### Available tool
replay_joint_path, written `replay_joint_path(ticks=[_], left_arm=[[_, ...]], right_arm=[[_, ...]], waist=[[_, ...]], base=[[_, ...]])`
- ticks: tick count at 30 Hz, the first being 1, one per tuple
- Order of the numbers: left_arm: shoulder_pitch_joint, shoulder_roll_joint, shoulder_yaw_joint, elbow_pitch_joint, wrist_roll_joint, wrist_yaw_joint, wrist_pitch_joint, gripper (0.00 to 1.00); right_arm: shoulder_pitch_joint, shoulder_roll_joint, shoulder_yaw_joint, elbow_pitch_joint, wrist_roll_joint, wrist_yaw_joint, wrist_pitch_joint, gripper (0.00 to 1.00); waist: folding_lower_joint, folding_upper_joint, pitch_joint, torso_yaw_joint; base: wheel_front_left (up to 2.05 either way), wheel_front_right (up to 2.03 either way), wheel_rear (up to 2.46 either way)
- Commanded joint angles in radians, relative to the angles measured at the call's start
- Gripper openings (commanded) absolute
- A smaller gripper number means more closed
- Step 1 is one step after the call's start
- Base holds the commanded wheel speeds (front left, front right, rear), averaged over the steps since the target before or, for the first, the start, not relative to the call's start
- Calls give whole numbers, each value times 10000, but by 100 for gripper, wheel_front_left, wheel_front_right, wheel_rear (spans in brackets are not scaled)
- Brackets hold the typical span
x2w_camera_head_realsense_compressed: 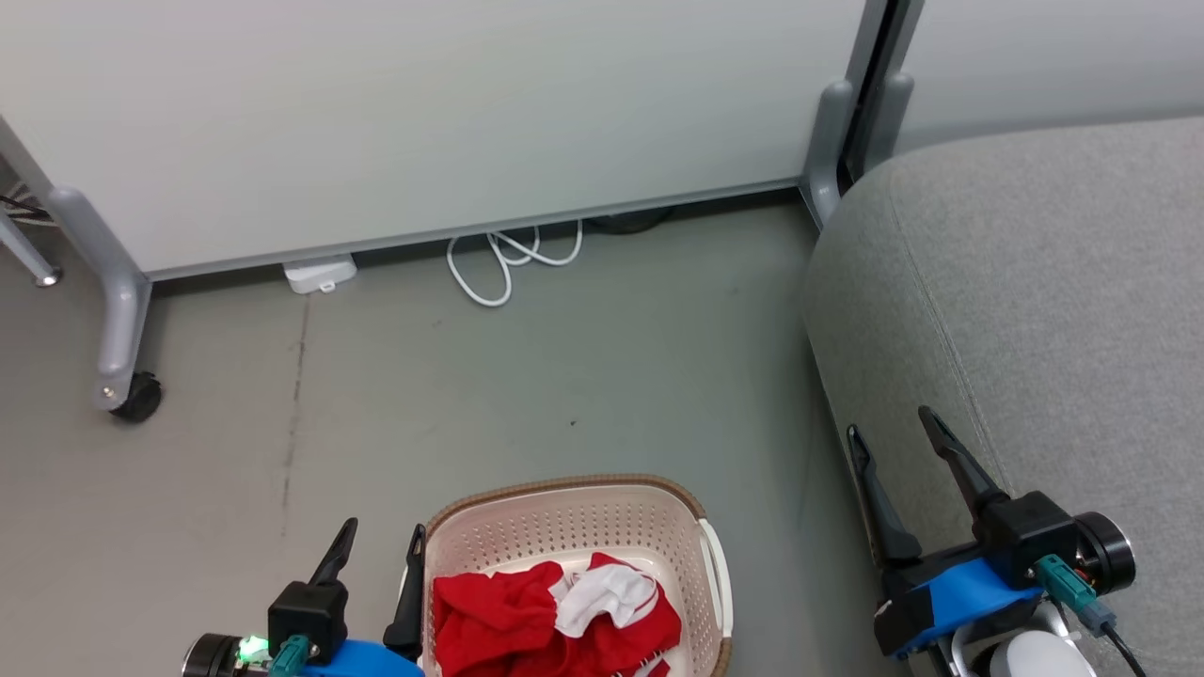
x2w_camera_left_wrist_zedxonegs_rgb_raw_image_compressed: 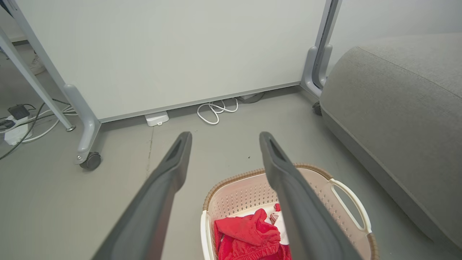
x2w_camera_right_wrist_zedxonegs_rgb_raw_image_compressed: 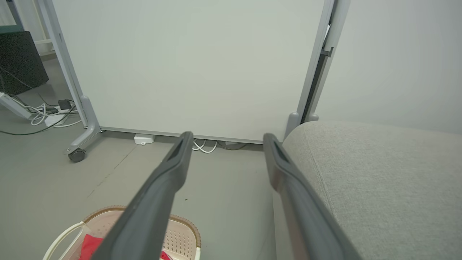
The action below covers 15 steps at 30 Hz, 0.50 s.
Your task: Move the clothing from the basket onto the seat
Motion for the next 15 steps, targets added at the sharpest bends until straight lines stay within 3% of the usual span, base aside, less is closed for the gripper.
replay_joint_path(ticks=[1,15], left_arm=[[-339,94,-112,226,68,-76,-32,100],[-3240,651,-2249,3587,261,-427,375,100]], right_arm=[[-201,-45,27,-78,34,5,4,100],[-1360,-36,189,-431,482,3,-276,100]], waist=[[0,0,587,-429],[0,0,3893,-1545]], base=[[0,0,0],[0,0,0]])
